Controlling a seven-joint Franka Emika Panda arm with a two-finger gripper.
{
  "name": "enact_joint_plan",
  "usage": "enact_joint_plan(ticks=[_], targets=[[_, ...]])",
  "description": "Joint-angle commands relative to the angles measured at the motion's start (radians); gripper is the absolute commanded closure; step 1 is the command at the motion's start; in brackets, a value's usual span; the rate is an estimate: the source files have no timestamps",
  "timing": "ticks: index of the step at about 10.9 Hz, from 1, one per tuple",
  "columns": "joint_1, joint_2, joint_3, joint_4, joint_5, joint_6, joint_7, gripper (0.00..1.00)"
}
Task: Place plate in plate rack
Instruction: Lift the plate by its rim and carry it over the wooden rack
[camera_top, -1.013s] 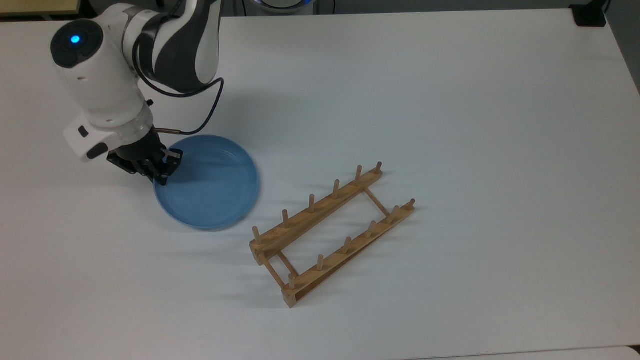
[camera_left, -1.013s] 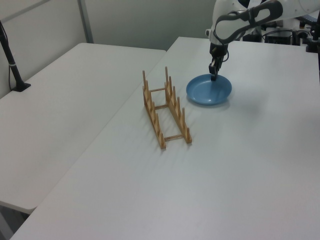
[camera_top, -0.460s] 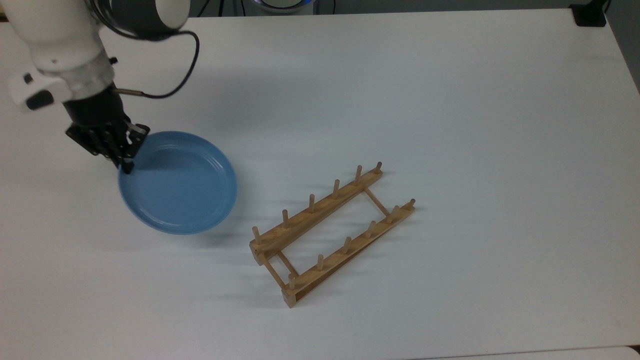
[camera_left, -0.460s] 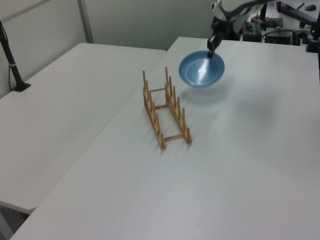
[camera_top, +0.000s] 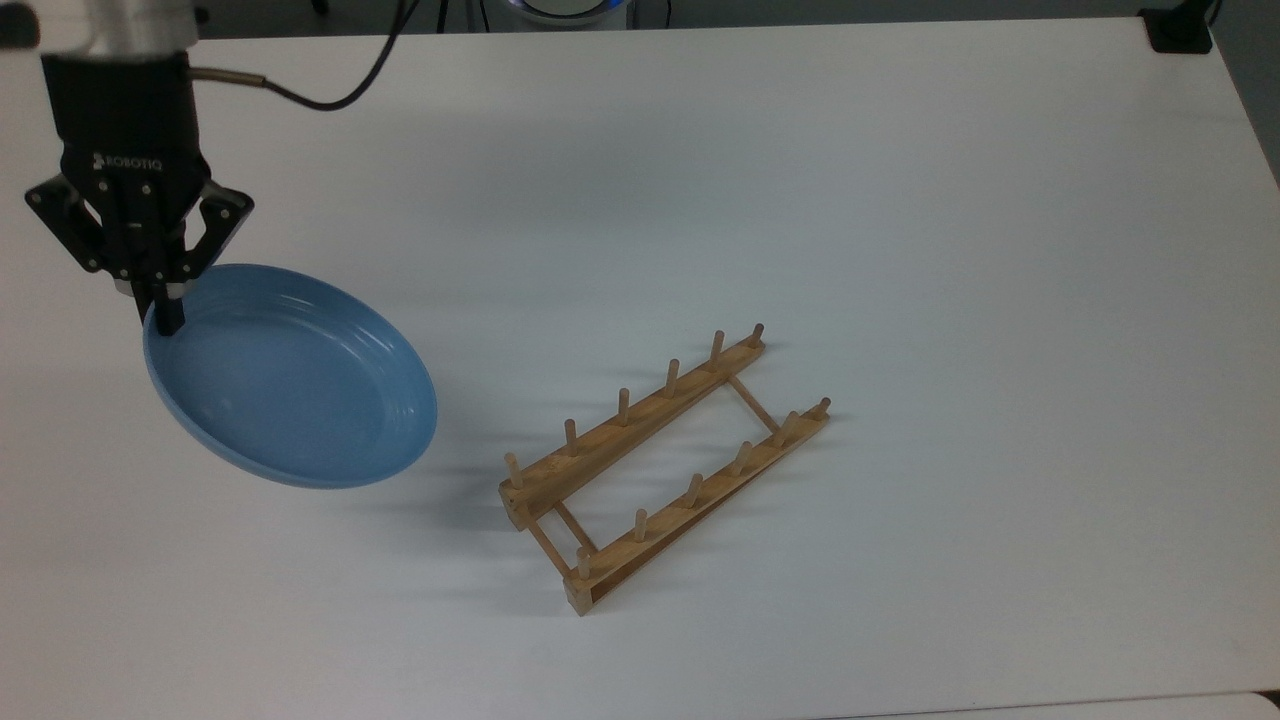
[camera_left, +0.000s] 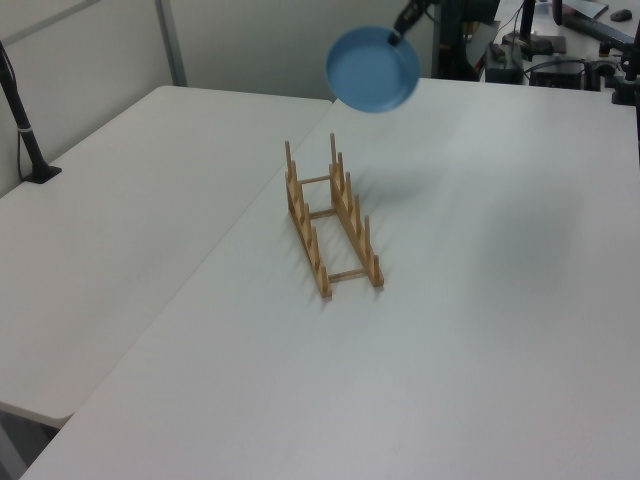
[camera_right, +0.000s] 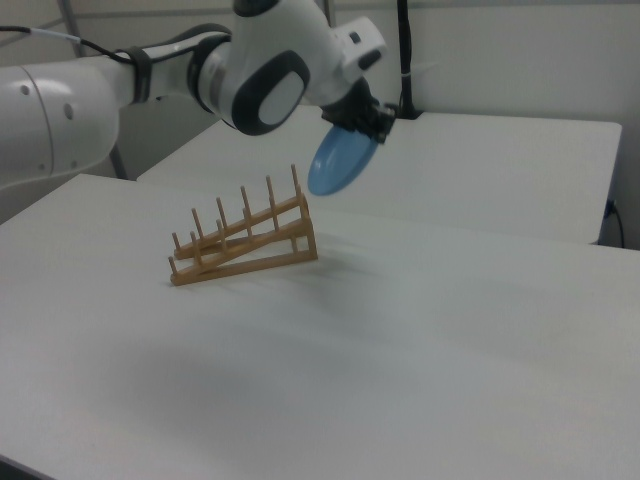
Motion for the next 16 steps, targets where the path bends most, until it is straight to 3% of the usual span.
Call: enact_joint_plan(ticks=[1, 6, 11, 16], targets=[[0.228, -0.03, -0.175, -0.021, -0.031, 0.153, -0.033, 1.0], [0.388, -0.022, -0.205, -0.022, -0.289, 0.279, -0.021, 1.0], [0.416, 0.07, -0.196, -0.022, -0.487, 0.28, 0.145, 1.0], [0.445, 0.073, -0.191, -0.031, -0.538, 0.274, 0.176, 1.0]])
